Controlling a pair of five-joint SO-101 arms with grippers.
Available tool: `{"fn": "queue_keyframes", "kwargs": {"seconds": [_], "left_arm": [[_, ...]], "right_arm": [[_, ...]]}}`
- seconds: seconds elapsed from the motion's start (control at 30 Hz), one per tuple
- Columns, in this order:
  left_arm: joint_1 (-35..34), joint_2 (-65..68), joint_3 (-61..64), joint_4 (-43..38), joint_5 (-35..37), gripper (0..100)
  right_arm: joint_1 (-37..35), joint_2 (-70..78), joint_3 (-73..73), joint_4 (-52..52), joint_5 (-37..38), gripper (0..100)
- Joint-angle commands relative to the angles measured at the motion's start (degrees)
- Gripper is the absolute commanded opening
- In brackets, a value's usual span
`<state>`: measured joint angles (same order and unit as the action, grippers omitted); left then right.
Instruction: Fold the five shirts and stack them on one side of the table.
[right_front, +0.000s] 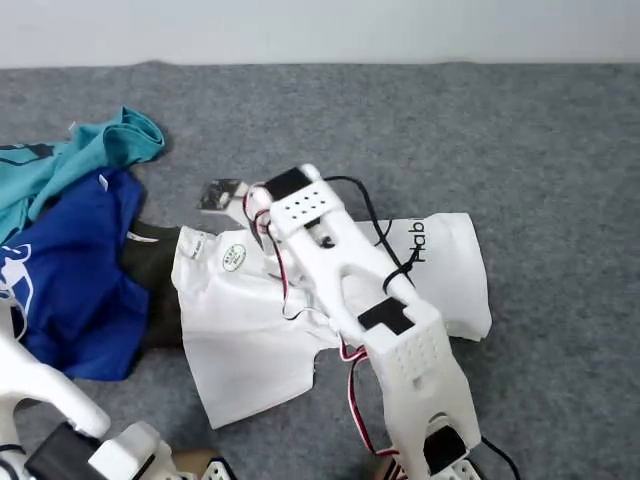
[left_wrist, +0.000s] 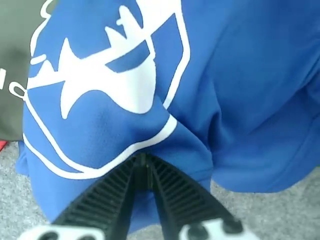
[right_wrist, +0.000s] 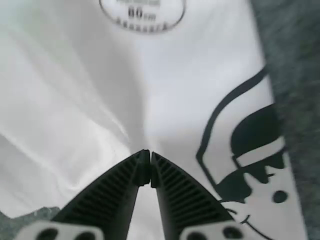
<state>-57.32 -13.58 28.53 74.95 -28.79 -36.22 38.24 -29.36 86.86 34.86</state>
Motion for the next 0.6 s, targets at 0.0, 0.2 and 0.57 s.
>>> {"fn": "queue_keyframes", "kwargs": {"seconds": [0.0, 0.2, 0.57], "left_arm": [[0.4, -2.2, 0.1, -1.0, -0.6, 1], [0.4, -2.2, 0.1, -1.0, -0.6, 1], [0.4, -2.2, 0.1, -0.6, -0.6, 1]], "right_arm": [[-2.1, -1.3, -8.4, 5.1, 0.4, 0.9], [-9.0, -1.1, -17.9, 13.1, 0.0, 0.9], [-8.0, 8.8, -19.0, 3.0, 0.4, 0.9]]}}
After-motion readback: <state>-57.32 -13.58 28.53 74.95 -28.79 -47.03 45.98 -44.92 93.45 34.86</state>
